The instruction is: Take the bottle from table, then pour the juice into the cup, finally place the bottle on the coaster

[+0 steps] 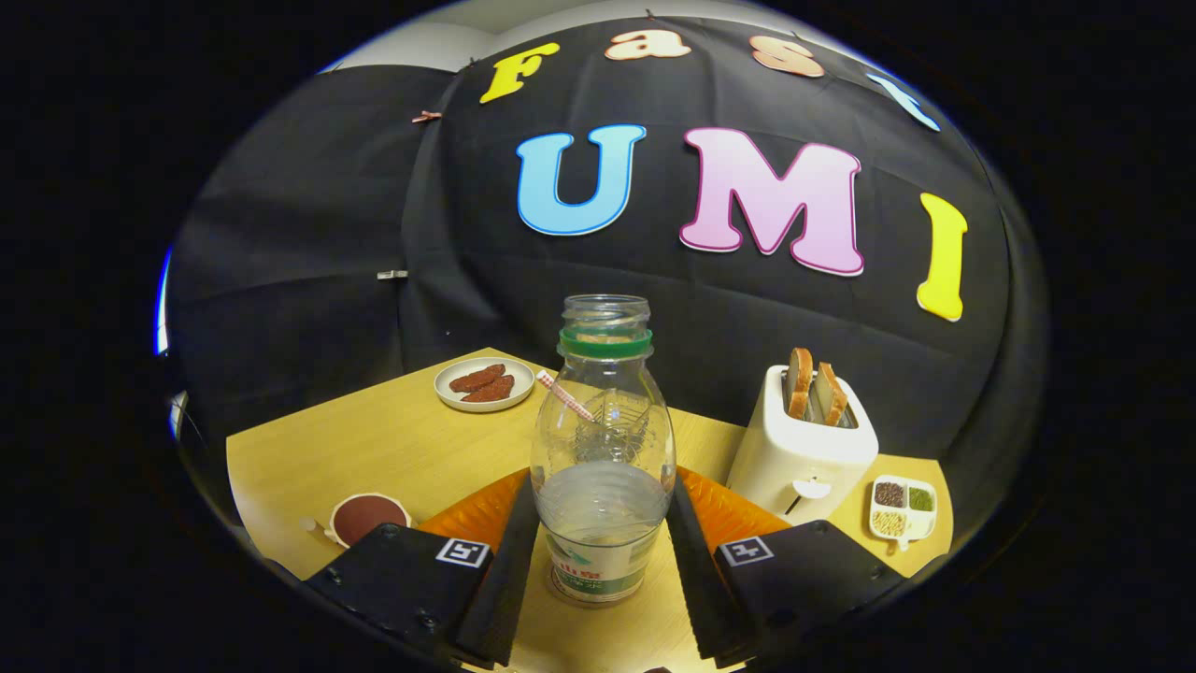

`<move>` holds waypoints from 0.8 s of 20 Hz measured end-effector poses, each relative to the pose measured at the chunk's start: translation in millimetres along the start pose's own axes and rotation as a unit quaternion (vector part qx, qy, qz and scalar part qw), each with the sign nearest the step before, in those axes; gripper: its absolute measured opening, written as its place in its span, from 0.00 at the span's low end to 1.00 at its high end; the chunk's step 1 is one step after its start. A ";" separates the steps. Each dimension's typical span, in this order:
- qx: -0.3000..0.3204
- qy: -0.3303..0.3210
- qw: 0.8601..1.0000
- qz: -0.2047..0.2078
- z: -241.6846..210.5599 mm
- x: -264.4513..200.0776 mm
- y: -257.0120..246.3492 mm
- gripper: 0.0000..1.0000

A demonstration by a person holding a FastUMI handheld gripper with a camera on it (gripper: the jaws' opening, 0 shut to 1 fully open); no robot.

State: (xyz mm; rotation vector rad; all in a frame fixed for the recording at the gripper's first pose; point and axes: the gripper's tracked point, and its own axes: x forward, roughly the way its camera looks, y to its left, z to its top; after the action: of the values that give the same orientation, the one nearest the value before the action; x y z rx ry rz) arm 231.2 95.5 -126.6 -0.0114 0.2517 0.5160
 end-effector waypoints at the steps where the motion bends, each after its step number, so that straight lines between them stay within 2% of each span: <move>1: 0.013 -0.002 1.000 -0.002 -3.5 4.7 -2.3 0.74; 7: 0.061 0.002 0.998 0.005 -26.4 24.2 0.4 0.75; 16: 0.014 0.000 1.000 -0.001 -39.5 31.9 0.1 0.79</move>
State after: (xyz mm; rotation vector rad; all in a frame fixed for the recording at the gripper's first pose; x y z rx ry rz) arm 248.7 108.3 -172.5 0.0161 0.2585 0.5104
